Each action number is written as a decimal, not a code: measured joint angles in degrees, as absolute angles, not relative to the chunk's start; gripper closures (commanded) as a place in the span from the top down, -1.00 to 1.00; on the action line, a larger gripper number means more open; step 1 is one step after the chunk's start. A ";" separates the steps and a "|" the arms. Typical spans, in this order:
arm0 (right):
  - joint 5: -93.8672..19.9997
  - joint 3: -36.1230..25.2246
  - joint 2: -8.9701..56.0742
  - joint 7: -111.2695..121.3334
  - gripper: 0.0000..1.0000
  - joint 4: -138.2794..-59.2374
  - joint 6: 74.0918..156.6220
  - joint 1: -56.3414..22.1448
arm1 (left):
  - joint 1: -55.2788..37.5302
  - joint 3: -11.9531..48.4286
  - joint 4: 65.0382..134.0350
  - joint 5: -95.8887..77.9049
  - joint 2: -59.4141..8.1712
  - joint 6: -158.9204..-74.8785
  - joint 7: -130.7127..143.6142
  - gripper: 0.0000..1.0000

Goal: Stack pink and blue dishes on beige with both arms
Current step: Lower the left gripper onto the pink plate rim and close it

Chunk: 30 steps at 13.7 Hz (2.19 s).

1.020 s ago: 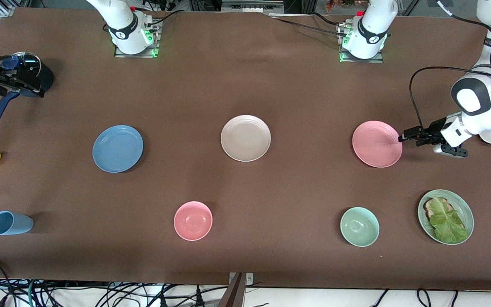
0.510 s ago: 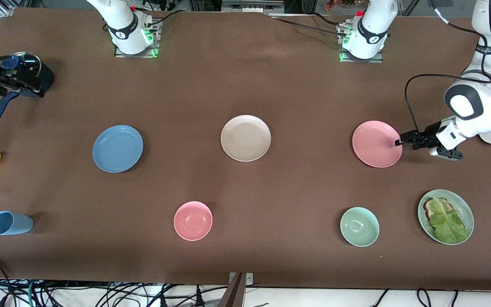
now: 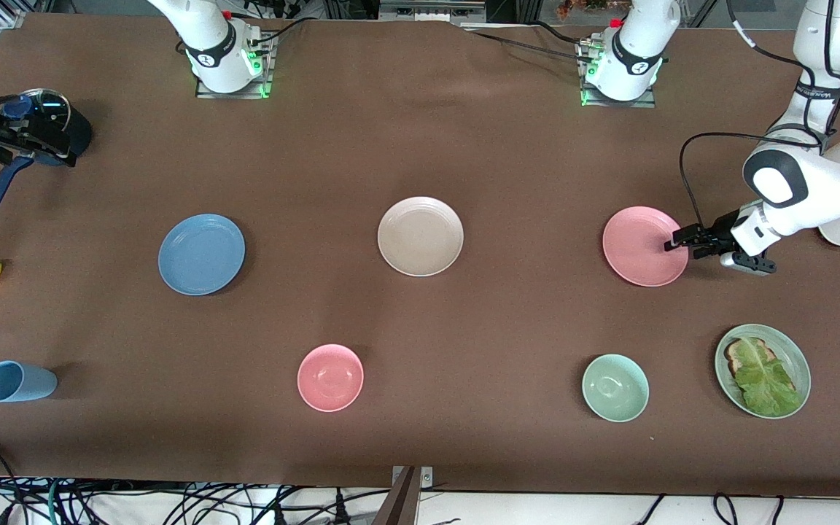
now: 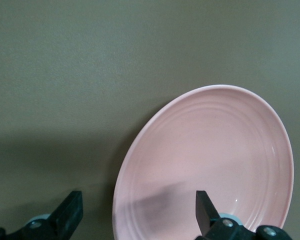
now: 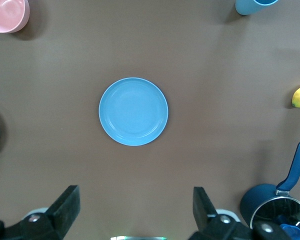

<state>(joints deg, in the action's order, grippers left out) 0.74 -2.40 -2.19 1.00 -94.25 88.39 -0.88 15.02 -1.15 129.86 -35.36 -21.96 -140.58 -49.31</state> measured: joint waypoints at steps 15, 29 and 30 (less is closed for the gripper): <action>0.74 -2.41 -2.18 0.96 1.00 -94.25 88.37 -0.88 | 15.97 -2.18 132.02 -40.52 -20.47 -141.61 -57.90 -0.60; 0.74 -2.44 -2.16 0.93 1.00 -94.25 88.37 -0.88 | 15.71 -2.00 132.01 -41.03 -19.76 -142.01 -57.81 -1.00; 0.74 -2.44 -2.16 0.92 1.00 -94.25 88.37 -0.88 | 15.54 -1.82 131.89 -41.03 -18.90 -142.00 -57.61 -1.00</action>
<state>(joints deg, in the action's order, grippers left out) 0.74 -2.44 -2.16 0.92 -94.25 88.37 -0.88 15.54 -1.82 131.89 -41.03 -18.90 -142.00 -57.61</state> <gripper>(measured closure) 0.000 0.952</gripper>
